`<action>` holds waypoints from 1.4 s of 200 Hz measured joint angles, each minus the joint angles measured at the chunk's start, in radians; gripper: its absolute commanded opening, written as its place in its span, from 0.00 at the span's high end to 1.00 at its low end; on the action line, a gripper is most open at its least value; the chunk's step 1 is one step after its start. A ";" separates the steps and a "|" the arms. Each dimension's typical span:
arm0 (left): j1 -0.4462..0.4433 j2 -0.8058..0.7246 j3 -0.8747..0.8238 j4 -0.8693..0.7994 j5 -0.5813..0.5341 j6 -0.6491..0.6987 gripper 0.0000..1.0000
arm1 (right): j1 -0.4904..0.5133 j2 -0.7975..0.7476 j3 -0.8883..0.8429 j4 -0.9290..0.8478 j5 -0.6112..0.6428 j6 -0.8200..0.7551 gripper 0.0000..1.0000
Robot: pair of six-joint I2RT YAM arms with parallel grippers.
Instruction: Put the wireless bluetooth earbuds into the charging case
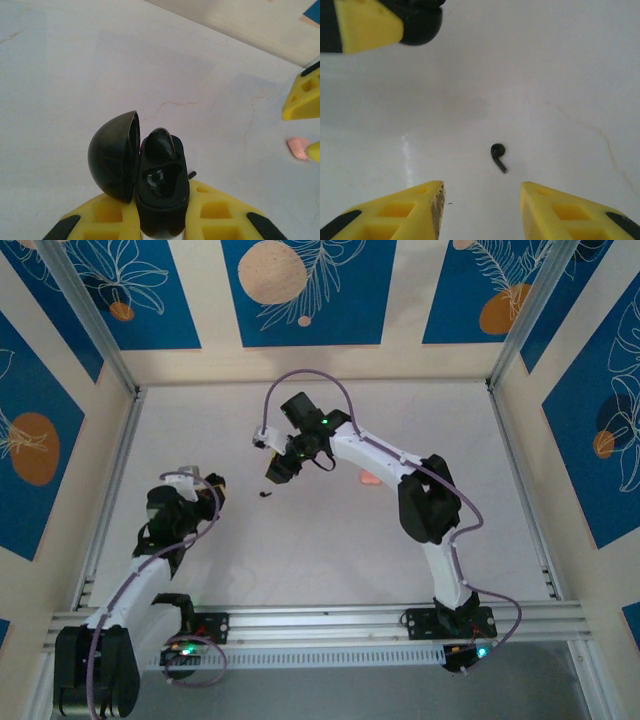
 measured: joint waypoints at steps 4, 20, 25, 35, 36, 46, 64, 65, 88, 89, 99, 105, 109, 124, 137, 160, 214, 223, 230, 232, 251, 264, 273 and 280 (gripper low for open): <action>0.005 0.000 0.000 -0.002 0.000 -0.001 0.87 | 0.000 0.009 0.005 0.000 -0.008 -0.029 0.57; 0.021 0.000 0.000 -0.007 0.000 -0.005 0.87 | 0.000 0.043 0.010 -0.003 -0.052 -0.183 0.57; 0.026 0.000 0.000 -0.008 0.000 -0.005 0.87 | 0.000 0.052 0.011 -0.006 -0.063 -0.227 0.57; 0.038 0.000 0.000 -0.010 0.000 -0.006 0.87 | 0.000 0.074 0.018 -0.013 -0.083 -0.296 0.57; 0.039 0.000 0.000 -0.010 0.000 -0.007 0.87 | 0.000 0.077 0.020 -0.016 -0.084 -0.305 0.57; 0.051 -0.001 0.000 -0.014 0.000 -0.008 0.87 | 0.000 0.106 0.044 -0.031 -0.098 -0.360 0.57; 0.071 -0.003 0.000 -0.026 0.001 -0.008 0.87 | 0.000 0.180 0.133 -0.074 -0.114 -0.431 0.57; 0.071 -0.003 0.000 -0.027 0.001 -0.008 0.87 | 0.000 0.185 0.139 -0.076 -0.114 -0.435 0.57; 0.085 -0.003 0.000 -0.034 0.002 -0.011 0.87 | 0.000 0.264 0.242 -0.114 -0.125 -0.485 0.57; 0.086 -0.003 0.000 -0.034 0.002 -0.011 0.87 | 0.000 0.266 0.245 -0.116 -0.125 -0.486 0.57; 0.089 -0.003 0.000 -0.034 0.002 -0.015 0.87 | 0.001 0.291 0.275 -0.132 -0.126 -0.500 0.57; 0.091 -0.003 0.000 -0.034 0.001 -0.016 0.87 | 0.001 0.303 0.289 -0.137 -0.128 -0.504 0.57; 0.092 -0.003 0.000 -0.034 0.001 -0.016 0.87 | 0.001 0.311 0.297 -0.141 -0.128 -0.508 0.57; 0.096 -0.003 0.000 -0.034 0.001 -0.020 0.87 | 0.001 0.338 0.328 -0.164 -0.129 -0.521 0.57; 0.100 -0.003 0.000 -0.034 0.002 -0.023 0.87 | 0.002 0.364 0.358 -0.182 -0.128 -0.529 0.58; 0.103 -0.003 0.000 -0.033 0.002 -0.023 0.87 | 0.005 0.403 0.389 -0.204 -0.123 -0.540 0.58; 0.103 -0.003 0.000 -0.034 0.010 -0.023 0.86 | 0.008 0.478 0.446 -0.241 -0.101 -0.547 0.62; 0.103 -0.003 0.000 -0.034 0.011 -0.023 0.86 | 0.008 0.491 0.465 -0.251 -0.100 -0.547 0.62; 0.103 -0.003 0.000 -0.034 0.012 -0.023 0.86 | 0.008 0.500 0.478 -0.257 -0.100 -0.547 0.63; 0.103 -0.003 0.000 -0.034 0.012 -0.022 0.86 | 0.008 0.502 0.481 -0.259 -0.100 -0.547 0.63; 0.103 -0.003 0.000 -0.034 0.012 -0.022 0.86 | 0.010 0.509 0.490 -0.267 -0.098 -0.547 0.66; 0.103 -0.003 0.000 -0.035 0.012 -0.021 0.86 | 0.011 0.511 0.494 -0.273 -0.097 -0.547 0.67; 0.103 -0.003 0.000 -0.037 0.012 -0.021 0.86 | 0.013 0.514 0.495 -0.276 -0.097 -0.547 0.68; 0.103 -0.003 0.000 -0.039 0.012 -0.018 0.86 | 0.014 0.516 0.496 -0.278 -0.097 -0.547 0.69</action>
